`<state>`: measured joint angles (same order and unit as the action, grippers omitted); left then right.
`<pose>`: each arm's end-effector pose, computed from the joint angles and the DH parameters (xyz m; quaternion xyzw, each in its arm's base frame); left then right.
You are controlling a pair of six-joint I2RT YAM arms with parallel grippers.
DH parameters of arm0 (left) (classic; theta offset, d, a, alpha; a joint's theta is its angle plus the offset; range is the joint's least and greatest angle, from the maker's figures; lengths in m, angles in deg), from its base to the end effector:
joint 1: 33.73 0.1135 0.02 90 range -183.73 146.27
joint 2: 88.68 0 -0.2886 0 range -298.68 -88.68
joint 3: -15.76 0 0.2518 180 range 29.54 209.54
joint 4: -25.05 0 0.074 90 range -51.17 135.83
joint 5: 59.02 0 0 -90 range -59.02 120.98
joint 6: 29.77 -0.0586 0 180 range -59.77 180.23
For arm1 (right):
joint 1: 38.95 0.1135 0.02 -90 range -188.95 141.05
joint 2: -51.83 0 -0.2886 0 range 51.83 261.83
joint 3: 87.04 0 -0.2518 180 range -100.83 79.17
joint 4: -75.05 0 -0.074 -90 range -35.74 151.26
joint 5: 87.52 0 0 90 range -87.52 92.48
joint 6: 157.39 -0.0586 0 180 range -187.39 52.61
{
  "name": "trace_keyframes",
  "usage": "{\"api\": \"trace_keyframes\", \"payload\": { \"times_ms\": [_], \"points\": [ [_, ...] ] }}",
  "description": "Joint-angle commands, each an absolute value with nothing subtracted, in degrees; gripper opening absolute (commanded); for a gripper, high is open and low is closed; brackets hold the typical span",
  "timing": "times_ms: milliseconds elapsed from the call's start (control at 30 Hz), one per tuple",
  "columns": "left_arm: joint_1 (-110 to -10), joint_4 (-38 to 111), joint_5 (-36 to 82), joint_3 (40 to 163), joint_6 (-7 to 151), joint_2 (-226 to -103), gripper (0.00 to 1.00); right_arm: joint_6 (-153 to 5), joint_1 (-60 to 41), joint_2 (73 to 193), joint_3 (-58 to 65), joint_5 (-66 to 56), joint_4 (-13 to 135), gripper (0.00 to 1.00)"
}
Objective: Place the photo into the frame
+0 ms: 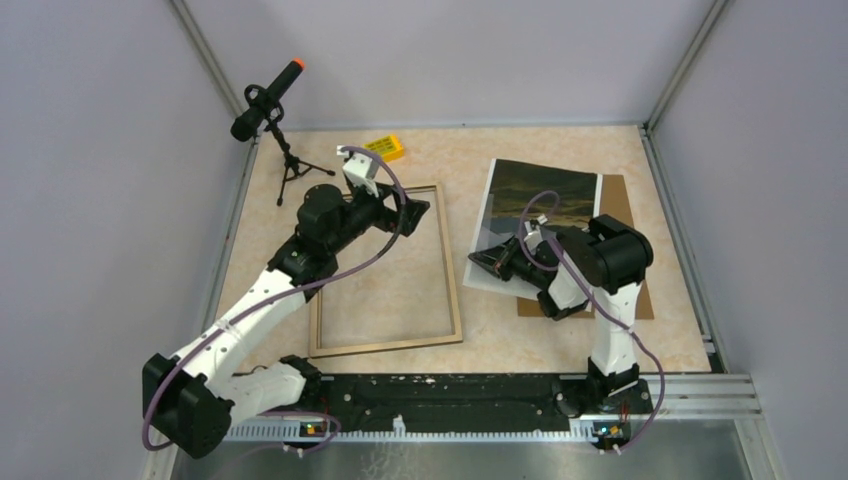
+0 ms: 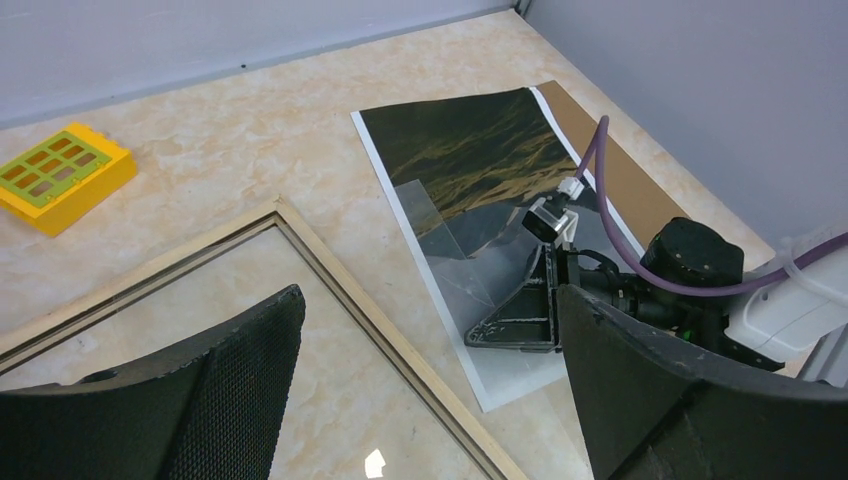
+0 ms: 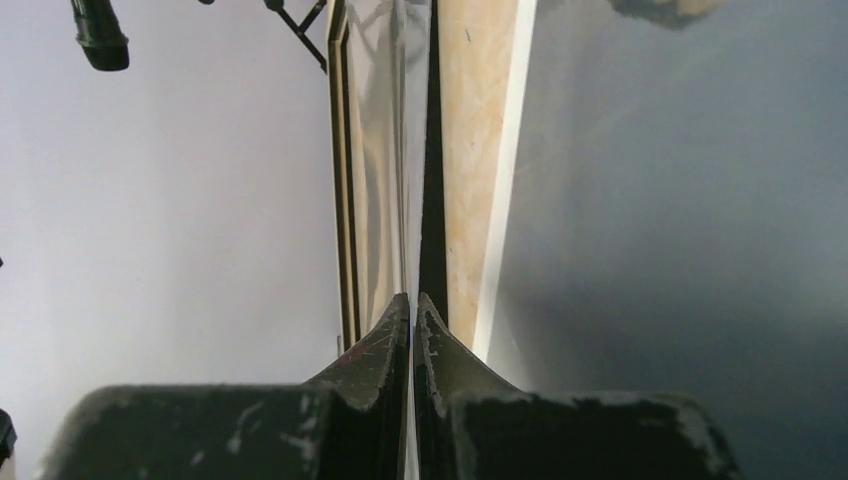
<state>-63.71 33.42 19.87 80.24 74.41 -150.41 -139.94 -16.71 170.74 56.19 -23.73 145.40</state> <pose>0.2245 -0.1425 0.3669 0.1658 0.7215 -0.3177 0.5925 0.2844 0.1443 0.0908 0.1918 0.7449 0.5713 0.2864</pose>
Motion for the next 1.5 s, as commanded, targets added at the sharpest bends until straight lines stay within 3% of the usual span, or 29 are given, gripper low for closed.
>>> {"api": "trace_keyframes", "payload": {
  "times_ms": [0,300,500,600,700,867,1000,1167,1300,1400,1467],
  "points": [
    [-63.4,31.1,21.3,81.5,73.1,-148.2,0.98,-139.7,-15.5,168.2,52.1,-26.8,140.2,0.0],
    [-63.6,30.4,24.1,82.1,77.9,-148.4,0.99,-141.3,-15.5,168.6,40.0,-40.0,127.6,0.0],
    [-63.7,36.3,22.1,89.9,76.4,-154.1,0.98,-145.8,-15.6,174.3,35.1,-45.2,132.1,0.0],
    [-63.7,35.1,23.2,88.3,74.7,-155.2,0.98,-147.6,-15.6,177.0,33.7,-46.4,136.5,0.0],
    [-63.8,31.7,24.4,84.4,72.1,-154.8,0.99,-140.4,-15.7,175.8,33.1,-44.8,129.9,0.01],
    [-63.8,33.7,21.5,83.8,66.6,-152.9,0.98,-126.4,-15.6,170.4,33.5,-37.9,114.3,0.19],
    [-63.8,33.0,22.1,82.1,65.2,-148.8,0.98,-124.8,-15.0,167.6,37.4,-33.3,114.4,0.37],
    [-63.7,32.4,21.9,81.2,64.6,-145.8,0.99,-126.3,-13.3,166.1,40.6,-27.6,116.4,0.37],
    [-63.8,32.2,20.7,81.0,65.4,-145.0,0.98,-120.6,-11.3,159.7,40.6,-20.4,104.6,0.46],
    [-63.9,31.9,20.1,80.7,66.0,-144.3,0.99,-116.5,-10.7,155.8,40.5,-15.5,96.8,0.64],
    [-63.8,31.5,19.8,80.4,66.1,-143.7,0.98,-115.0,-10.6,153.7,40.5,-13.1,92.5,0.89]
  ]
}}
